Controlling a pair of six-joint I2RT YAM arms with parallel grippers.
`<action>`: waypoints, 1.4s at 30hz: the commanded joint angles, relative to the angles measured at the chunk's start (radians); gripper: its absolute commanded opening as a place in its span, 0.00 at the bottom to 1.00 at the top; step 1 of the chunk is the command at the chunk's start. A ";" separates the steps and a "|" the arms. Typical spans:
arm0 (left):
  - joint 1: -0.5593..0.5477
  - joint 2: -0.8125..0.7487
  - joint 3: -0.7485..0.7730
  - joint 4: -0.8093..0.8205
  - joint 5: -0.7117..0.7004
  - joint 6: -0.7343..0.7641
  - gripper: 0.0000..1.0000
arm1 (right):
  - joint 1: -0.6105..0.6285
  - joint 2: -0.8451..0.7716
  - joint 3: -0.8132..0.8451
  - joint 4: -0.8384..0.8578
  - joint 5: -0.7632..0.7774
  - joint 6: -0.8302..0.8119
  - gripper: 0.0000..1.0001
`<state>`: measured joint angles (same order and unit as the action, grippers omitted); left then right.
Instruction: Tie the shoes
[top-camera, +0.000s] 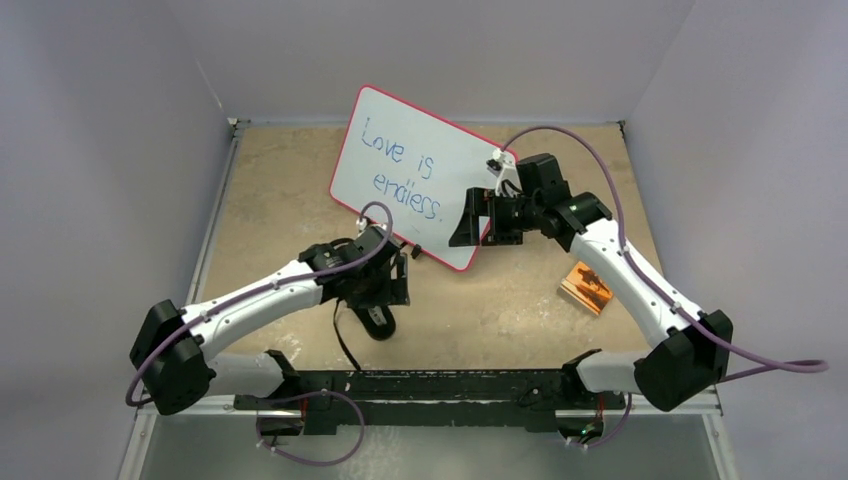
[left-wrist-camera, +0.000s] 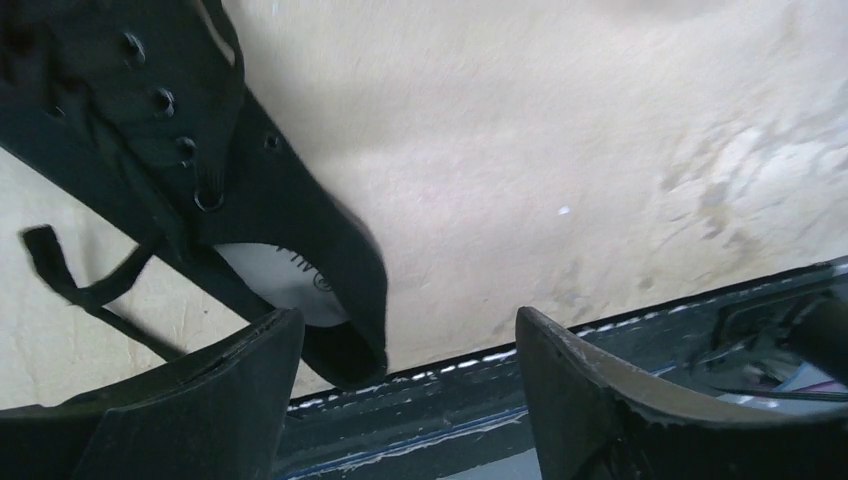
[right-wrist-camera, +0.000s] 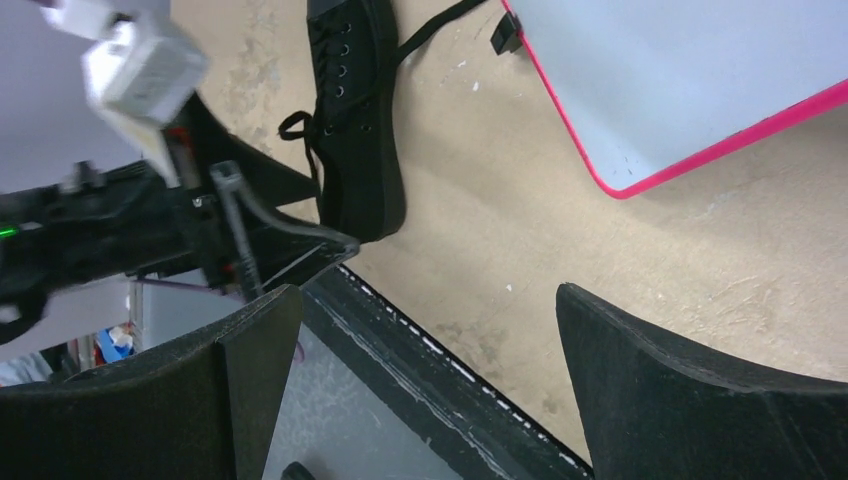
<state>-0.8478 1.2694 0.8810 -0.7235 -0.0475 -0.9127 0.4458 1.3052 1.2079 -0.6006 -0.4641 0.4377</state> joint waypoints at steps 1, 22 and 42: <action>0.022 -0.035 0.179 -0.071 -0.127 0.097 0.79 | 0.004 -0.035 0.073 -0.015 0.068 -0.001 0.99; 0.220 0.487 0.325 0.396 -0.194 0.510 0.66 | -0.036 -0.027 0.219 -0.121 0.127 -0.171 0.99; 0.221 0.592 0.165 0.548 -0.127 0.522 0.55 | -0.047 -0.070 0.184 -0.111 0.047 -0.173 0.99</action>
<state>-0.6266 1.8305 1.0809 -0.1974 -0.2047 -0.3733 0.4046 1.2736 1.3853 -0.7204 -0.3737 0.2680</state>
